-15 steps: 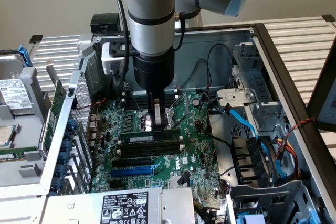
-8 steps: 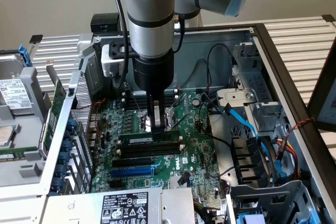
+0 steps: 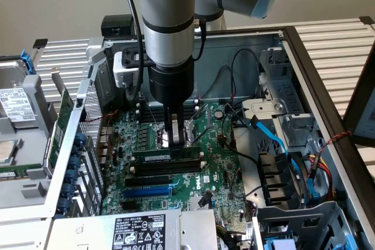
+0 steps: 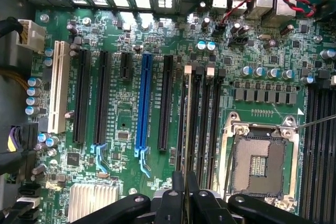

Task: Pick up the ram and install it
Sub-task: 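Insert the ram into the slot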

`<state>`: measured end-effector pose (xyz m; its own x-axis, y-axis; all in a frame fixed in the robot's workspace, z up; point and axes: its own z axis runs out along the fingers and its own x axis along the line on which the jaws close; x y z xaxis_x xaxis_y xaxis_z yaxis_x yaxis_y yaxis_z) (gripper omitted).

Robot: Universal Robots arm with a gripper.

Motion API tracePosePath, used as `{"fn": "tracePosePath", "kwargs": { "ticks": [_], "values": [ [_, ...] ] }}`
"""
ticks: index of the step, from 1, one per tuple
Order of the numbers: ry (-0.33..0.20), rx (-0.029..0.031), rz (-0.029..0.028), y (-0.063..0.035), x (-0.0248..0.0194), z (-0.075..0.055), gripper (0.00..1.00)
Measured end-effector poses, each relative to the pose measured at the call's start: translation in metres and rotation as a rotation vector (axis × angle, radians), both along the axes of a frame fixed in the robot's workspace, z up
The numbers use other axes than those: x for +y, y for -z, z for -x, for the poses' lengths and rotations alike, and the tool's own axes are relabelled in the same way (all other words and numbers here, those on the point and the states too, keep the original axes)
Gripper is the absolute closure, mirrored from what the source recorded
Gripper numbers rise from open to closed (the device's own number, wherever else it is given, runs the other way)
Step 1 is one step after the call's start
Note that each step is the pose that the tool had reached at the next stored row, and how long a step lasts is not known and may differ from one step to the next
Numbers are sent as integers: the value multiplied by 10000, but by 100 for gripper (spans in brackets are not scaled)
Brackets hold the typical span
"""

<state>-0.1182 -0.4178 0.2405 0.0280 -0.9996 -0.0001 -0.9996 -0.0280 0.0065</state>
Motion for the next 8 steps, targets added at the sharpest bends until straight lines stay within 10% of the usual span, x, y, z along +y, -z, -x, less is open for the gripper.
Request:
{"fn": "tracePosePath", "kwargs": {
  "ticks": [8],
  "values": [
    [24,-101,-11,7,1,17,87]
  ]
}}
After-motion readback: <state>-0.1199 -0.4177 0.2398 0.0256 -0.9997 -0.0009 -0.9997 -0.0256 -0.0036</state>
